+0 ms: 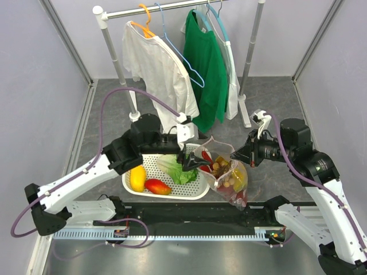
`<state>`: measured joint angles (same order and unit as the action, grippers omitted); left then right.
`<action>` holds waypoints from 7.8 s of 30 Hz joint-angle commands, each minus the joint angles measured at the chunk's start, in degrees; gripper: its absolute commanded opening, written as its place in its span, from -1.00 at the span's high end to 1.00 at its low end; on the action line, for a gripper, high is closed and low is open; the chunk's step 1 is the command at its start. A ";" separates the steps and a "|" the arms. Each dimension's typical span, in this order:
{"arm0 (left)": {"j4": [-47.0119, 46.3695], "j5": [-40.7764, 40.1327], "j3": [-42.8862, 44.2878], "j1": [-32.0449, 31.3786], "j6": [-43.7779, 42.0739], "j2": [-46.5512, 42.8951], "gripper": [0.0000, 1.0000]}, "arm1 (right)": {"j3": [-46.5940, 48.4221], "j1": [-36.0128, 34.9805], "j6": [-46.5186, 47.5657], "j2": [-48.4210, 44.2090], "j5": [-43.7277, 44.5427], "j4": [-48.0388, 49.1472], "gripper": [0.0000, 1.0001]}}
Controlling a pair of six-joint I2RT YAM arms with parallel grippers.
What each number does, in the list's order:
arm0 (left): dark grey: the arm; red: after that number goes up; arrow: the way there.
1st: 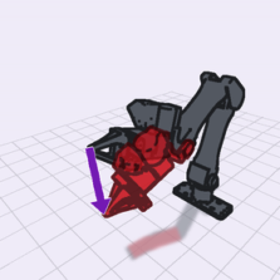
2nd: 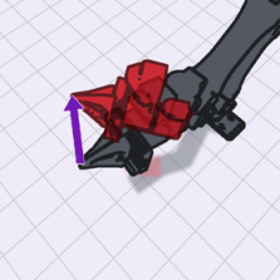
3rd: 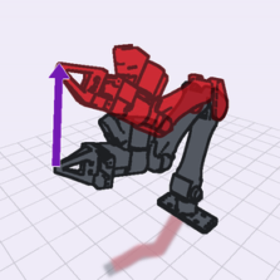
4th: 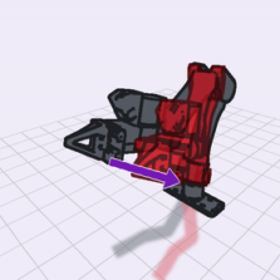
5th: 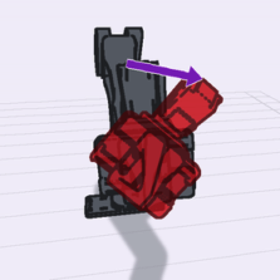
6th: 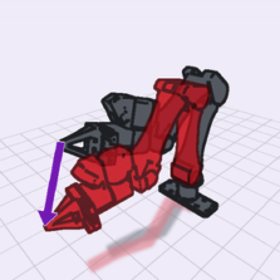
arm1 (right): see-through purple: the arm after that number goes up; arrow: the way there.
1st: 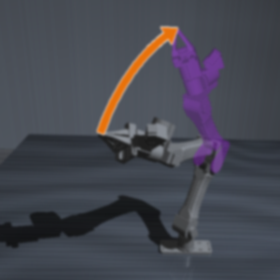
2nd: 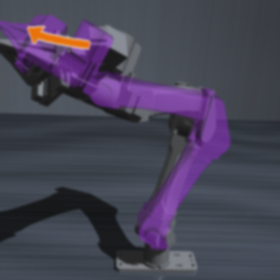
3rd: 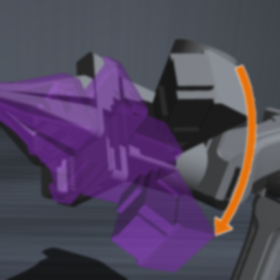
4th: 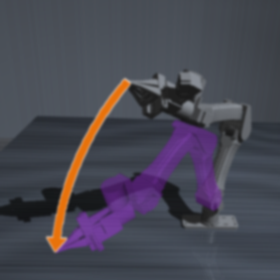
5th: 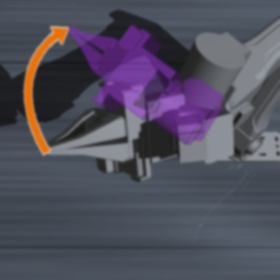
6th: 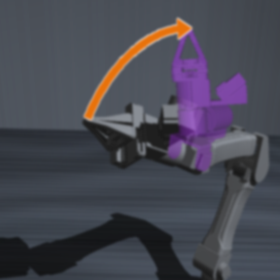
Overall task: Place the food in the zip-top bag and seal the zipper
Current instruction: Place the fake fruit in the zipper food storage bag, then pick up the fake fruit from the bin, then place the fake fruit in the zipper food storage bag, then pick up the fake fruit from the bin.
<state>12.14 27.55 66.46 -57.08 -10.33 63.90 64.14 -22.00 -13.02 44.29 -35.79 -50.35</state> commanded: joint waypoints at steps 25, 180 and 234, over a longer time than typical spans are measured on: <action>52.12 -2.23 -9.40 20.87 -47.06 0.52 -0.60 | 1.87 0.11 5.02 0.97 1.16 -1.24 1.00; 48.95 -32.91 -18.29 23.94 -47.24 11.68 -0.39 | 6.61 0.03 4.23 2.46 3.18 -3.00 1.00; 54.14 -3.73 -18.02 25.09 -92.06 8.51 -0.73 | 4.59 0.11 4.84 2.03 3.98 -3.53 1.00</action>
<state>65.69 23.07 49.84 -31.94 -93.82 70.87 68.60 -22.00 -9.15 46.57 -32.08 -54.87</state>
